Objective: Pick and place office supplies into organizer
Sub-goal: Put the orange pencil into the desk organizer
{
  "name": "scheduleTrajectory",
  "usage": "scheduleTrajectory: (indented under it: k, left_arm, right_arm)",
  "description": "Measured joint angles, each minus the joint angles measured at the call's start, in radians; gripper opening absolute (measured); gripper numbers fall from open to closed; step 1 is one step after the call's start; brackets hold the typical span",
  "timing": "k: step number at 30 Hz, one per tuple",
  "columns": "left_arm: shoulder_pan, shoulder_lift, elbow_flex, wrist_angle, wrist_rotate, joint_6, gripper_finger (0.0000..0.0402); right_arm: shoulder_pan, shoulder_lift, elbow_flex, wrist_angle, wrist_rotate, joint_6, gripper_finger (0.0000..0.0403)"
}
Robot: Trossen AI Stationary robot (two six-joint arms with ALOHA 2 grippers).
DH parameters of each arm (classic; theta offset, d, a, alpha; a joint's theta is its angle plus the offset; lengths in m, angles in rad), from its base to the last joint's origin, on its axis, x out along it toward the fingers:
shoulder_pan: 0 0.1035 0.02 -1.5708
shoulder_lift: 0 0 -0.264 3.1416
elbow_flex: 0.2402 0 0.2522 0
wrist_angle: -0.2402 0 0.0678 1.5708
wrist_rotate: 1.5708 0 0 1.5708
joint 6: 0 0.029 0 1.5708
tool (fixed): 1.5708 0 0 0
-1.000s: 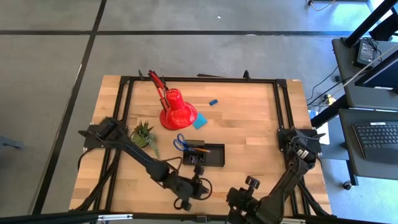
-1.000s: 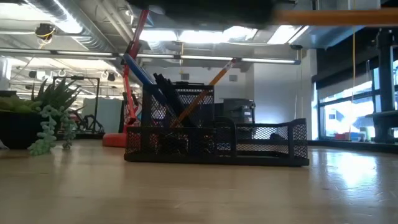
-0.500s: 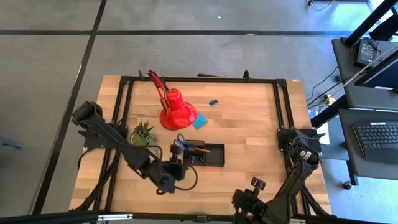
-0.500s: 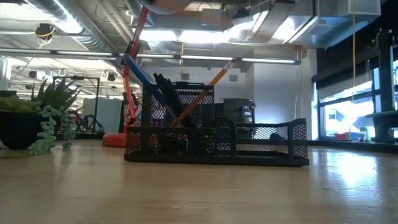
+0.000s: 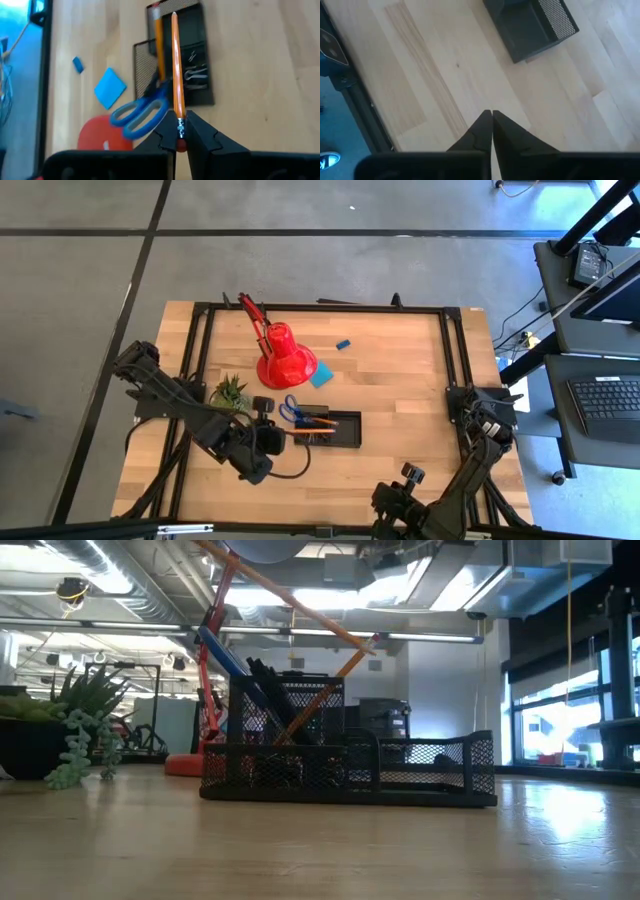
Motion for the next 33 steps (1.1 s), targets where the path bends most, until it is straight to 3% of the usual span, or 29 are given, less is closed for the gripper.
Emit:
scheduleTrajectory:
  k: [5, 11, 27, 33]
  left_arm:
    - [0.001, 0.000, 0.063, -0.134, 0.053, -0.036, 0.0012]
    - [0.019, 0.000, 0.073, -0.225, 0.048, -0.078, 0.0012]
    - [0.090, 0.006, 0.073, -0.240, 0.050, -0.039, 0.0012]
    - [0.152, 0.007, 0.073, -0.171, 0.132, 0.061, 0.0012]
  right_arm:
    - [-0.001, 0.000, 0.000, 0.000, 0.000, -0.002, 0.0024]
    - [-0.002, -0.001, 0.000, 0.000, 0.000, -0.002, 0.0014]
    - [-0.003, -0.002, 0.000, 0.000, 0.000, -0.003, 0.0020]
    - [-0.003, -0.002, 0.000, 0.000, 0.000, -0.003, 0.0011]
